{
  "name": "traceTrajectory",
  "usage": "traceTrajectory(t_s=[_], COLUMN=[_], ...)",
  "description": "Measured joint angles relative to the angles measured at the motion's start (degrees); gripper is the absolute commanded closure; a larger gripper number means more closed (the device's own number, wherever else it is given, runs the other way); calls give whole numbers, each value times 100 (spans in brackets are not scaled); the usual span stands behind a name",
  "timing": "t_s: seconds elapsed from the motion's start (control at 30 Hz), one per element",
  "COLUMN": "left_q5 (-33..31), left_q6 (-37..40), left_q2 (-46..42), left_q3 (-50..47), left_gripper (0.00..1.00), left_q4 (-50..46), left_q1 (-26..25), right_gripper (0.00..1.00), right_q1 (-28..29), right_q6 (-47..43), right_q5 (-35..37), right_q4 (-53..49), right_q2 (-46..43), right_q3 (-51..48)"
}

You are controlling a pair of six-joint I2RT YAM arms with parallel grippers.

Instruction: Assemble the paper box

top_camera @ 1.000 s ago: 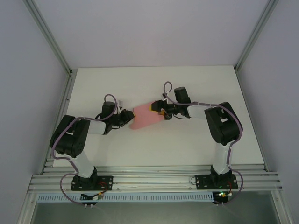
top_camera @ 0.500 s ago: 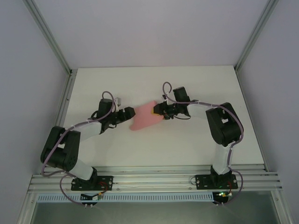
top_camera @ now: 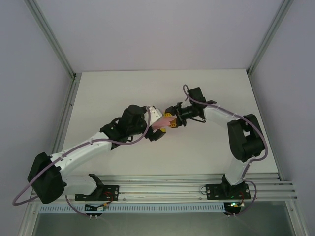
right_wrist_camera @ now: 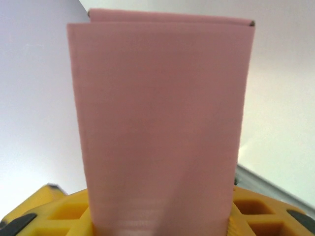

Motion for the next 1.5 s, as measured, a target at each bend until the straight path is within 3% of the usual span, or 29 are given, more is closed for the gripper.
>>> traceTrajectory(t_s=[0.2,0.4,0.63,0.83,1.1,1.17,1.27,1.3,1.5], left_q5=[-258,-459,-328,-216,-138,-138,-98,-94,-13], left_q6=[778,1139,1405,1499,1567,1574,1556,1550,1545], left_q2=[184,179,186,415,426,426,426,426,444], left_q3=[433,503,605,977,986,986,986,986,986], left_gripper=[5,7,34,51,65,67,68,68,67], left_q4=[-1314,-1672,-1878,-2236,-2114,-2081,-2050,-2026,-1943], left_q1=[0,0,0,0,0,0,0,0,0], right_gripper=[67,67,67,64,60,55,32,1,0], right_q1=[-70,-188,-221,-267,-319,-328,-332,-332,-455], right_q6=[413,529,619,730,994,1047,1099,1108,822], right_q5=[-195,-348,-549,-575,-542,-527,-516,-505,-199], right_q4=[-522,-835,-1001,-955,-719,-645,-579,-553,-844], right_q2=[-361,-581,-581,-603,-719,-756,-817,-841,-1165], right_q3=[-61,-105,-129,-131,-245,-273,-323,-330,-337])
